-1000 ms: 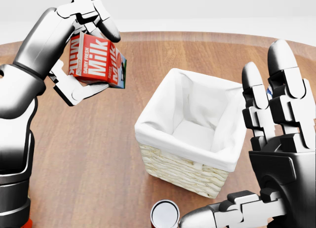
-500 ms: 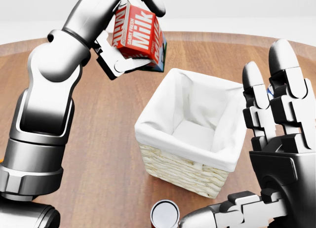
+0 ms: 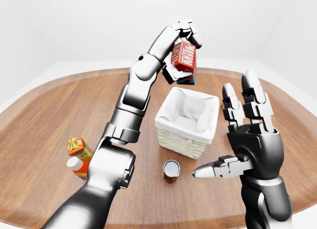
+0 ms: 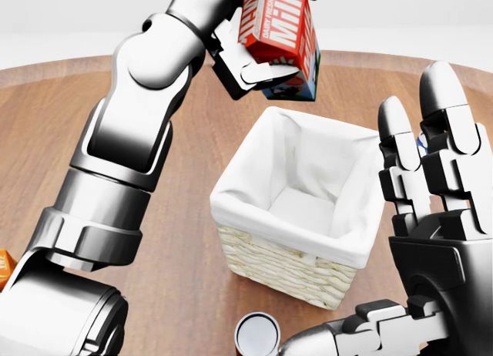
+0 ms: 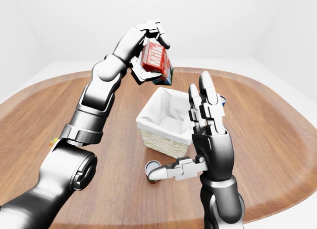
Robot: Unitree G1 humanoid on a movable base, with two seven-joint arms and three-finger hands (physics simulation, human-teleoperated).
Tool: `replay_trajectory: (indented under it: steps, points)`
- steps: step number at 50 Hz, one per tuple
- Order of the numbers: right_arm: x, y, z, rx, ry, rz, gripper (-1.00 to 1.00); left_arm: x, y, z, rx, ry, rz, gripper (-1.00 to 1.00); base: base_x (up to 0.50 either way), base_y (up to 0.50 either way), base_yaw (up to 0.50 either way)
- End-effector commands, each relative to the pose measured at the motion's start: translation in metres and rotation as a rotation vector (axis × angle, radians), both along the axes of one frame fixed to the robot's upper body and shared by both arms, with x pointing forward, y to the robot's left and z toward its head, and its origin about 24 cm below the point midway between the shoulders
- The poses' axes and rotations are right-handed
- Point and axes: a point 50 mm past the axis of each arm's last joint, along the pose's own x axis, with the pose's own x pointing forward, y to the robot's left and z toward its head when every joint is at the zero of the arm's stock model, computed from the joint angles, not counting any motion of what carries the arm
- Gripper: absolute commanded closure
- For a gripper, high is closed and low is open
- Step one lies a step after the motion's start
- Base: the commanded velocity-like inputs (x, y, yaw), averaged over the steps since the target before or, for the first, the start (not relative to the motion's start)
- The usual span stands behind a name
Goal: Pick the milk and place it in the basket.
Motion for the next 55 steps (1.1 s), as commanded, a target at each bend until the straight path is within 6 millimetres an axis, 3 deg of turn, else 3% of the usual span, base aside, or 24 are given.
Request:
replay_trajectory:
  steps: [1, 19, 55]
  points:
    - [0.0, 0.0, 0.0, 0.0, 0.001, 0.001, -1.0, 0.004, -0.017, 0.002, -0.046, 0.043, -0.006, 1.0, 0.0, 0.0, 0.0]
    - [-0.001, -0.001, 0.0, 0.003, -0.001, 0.001, -1.0, 0.026, -0.026, -0.034, -0.064, 0.244, 0.072, 1.0, 0.0, 0.0, 0.0]
    - [-0.001, 0.001, -0.002, 0.001, 0.01, 0.013, -1.0, 0.027, -0.03, -0.081, -0.12, 0.352, 0.089, 1.0, 0.0, 0.0, 0.0]
